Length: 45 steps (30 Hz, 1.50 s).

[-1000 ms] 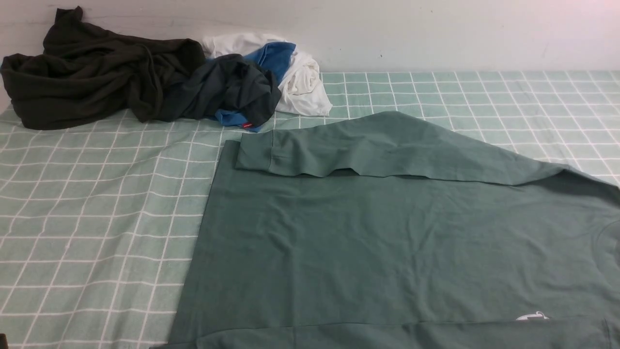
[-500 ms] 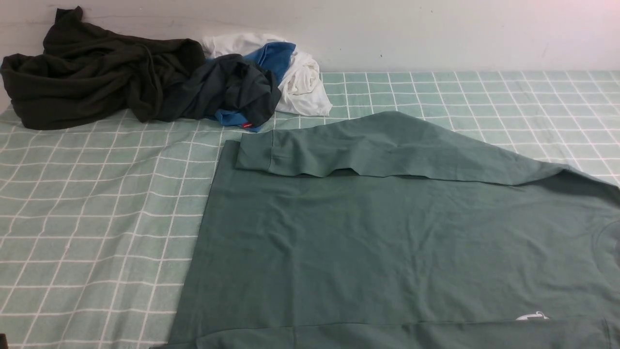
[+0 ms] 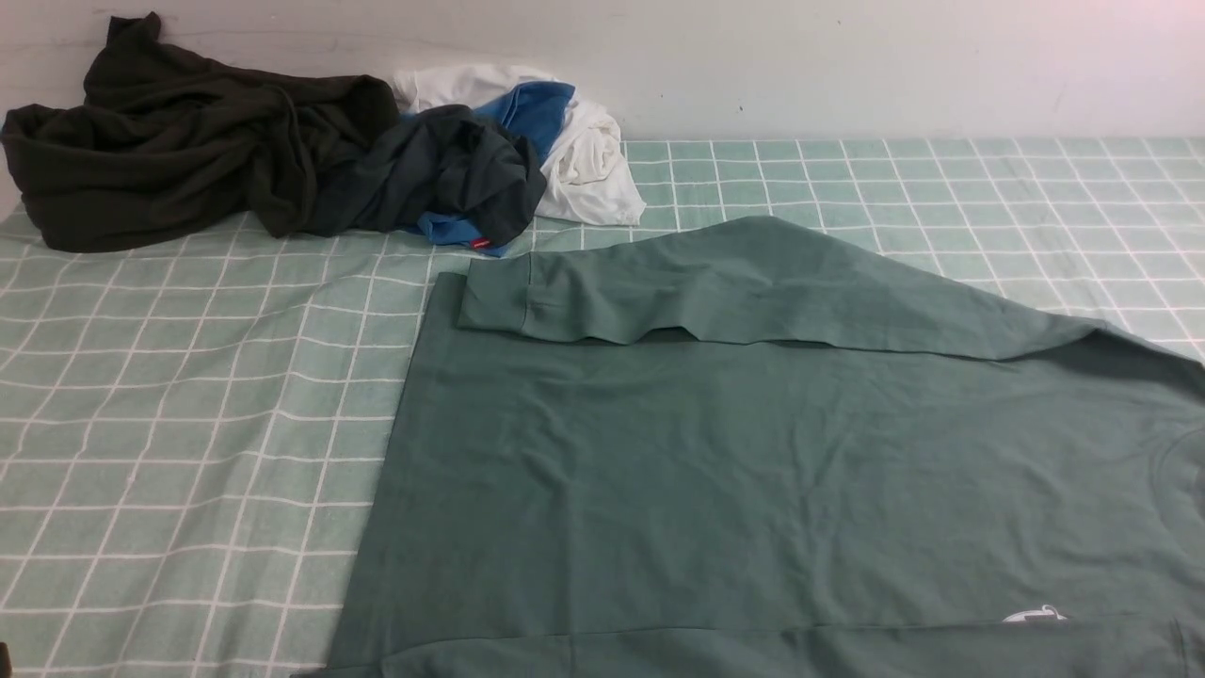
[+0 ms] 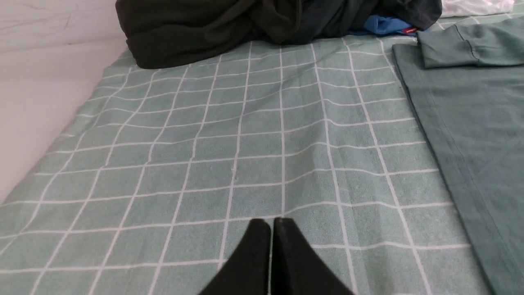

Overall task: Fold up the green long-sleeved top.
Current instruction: Use the left arm to clamp the cuff closest to it

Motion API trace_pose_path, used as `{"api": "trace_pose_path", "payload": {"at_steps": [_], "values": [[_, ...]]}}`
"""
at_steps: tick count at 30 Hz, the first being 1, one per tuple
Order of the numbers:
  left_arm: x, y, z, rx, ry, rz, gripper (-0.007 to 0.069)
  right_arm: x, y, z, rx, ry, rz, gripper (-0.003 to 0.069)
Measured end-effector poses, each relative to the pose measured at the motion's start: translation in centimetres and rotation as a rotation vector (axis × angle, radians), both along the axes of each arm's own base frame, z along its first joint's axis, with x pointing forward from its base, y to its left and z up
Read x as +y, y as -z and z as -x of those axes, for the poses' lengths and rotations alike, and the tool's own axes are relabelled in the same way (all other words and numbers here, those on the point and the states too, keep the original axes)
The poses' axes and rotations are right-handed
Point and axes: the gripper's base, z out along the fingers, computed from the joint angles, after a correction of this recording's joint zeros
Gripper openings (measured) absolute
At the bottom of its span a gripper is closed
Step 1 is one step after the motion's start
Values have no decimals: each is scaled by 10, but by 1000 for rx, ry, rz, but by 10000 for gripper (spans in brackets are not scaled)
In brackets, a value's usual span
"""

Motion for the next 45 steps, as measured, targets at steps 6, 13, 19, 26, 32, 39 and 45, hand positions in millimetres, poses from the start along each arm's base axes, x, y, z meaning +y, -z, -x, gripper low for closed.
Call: {"api": "trace_pose_path", "payload": {"at_steps": [6,13,19,26,32,39,45], "values": [[0,0,0,0,0,-1,-3,0,0,0,0,0,0,-14],[-1,0,0,-6,-6,80,-3,0,0,0,0,0,0,-14],[-10,0,-1,-29,-40,644,-3,1,0,0,-2,-2,-48,-14],[-19,-5,-1,-33,-54,1167,-3,11,-1,0,-7,-4,-668,-14],[-19,-5,-1,-33,-51,1189,-3,17,-6,0,-15,-16,-1056,-14],[-22,-32,3,-80,58,944,-3,16,-8,-1,-47,-34,-948,-14],[-29,-85,6,37,214,461,-3,17,-42,3,-117,-127,-513,-14]]}}
